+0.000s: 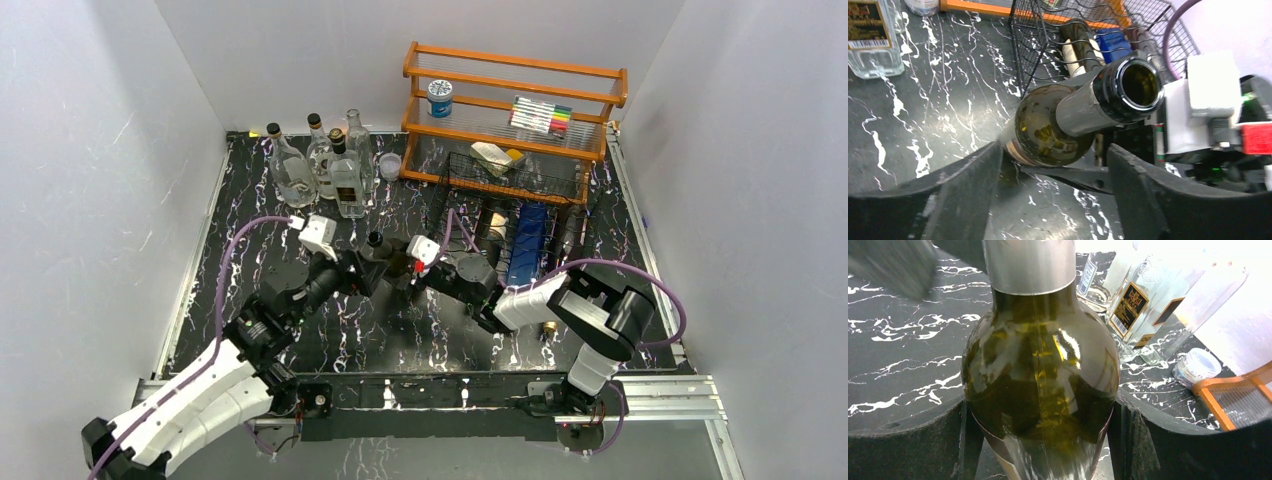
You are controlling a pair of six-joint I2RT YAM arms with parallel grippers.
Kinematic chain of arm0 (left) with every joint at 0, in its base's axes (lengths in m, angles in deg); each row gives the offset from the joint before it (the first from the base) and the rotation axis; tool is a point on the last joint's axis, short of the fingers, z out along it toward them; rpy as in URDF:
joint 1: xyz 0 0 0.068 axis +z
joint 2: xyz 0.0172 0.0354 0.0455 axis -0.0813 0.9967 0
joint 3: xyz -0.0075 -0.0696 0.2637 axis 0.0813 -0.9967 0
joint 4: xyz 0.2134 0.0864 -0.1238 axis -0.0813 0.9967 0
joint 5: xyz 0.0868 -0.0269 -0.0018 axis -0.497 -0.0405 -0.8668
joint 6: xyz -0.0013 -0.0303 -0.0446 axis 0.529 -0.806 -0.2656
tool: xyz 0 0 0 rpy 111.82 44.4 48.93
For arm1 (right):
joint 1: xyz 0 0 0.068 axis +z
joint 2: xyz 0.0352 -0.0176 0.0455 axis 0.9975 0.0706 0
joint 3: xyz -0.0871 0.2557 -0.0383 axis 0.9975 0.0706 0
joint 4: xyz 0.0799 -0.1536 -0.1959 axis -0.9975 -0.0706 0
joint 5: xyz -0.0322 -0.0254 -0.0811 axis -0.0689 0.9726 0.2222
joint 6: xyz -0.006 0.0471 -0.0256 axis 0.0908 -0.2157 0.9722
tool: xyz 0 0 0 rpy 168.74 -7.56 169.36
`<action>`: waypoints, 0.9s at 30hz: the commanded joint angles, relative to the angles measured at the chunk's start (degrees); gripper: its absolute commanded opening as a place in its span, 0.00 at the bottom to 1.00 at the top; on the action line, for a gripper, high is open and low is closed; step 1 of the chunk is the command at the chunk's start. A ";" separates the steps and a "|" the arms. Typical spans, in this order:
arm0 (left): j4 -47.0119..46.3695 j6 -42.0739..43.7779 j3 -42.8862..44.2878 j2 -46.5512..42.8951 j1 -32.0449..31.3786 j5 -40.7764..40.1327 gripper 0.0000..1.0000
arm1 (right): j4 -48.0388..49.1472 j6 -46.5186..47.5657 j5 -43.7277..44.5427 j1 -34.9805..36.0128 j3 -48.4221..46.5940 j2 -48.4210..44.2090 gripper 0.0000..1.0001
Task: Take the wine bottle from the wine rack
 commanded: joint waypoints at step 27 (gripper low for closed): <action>-6.84 16.25 17.31 20.57 -0.04 -7.84 0.00 | -17.36 -5.02 1.59 0.00 -1.38 -13.85 0.98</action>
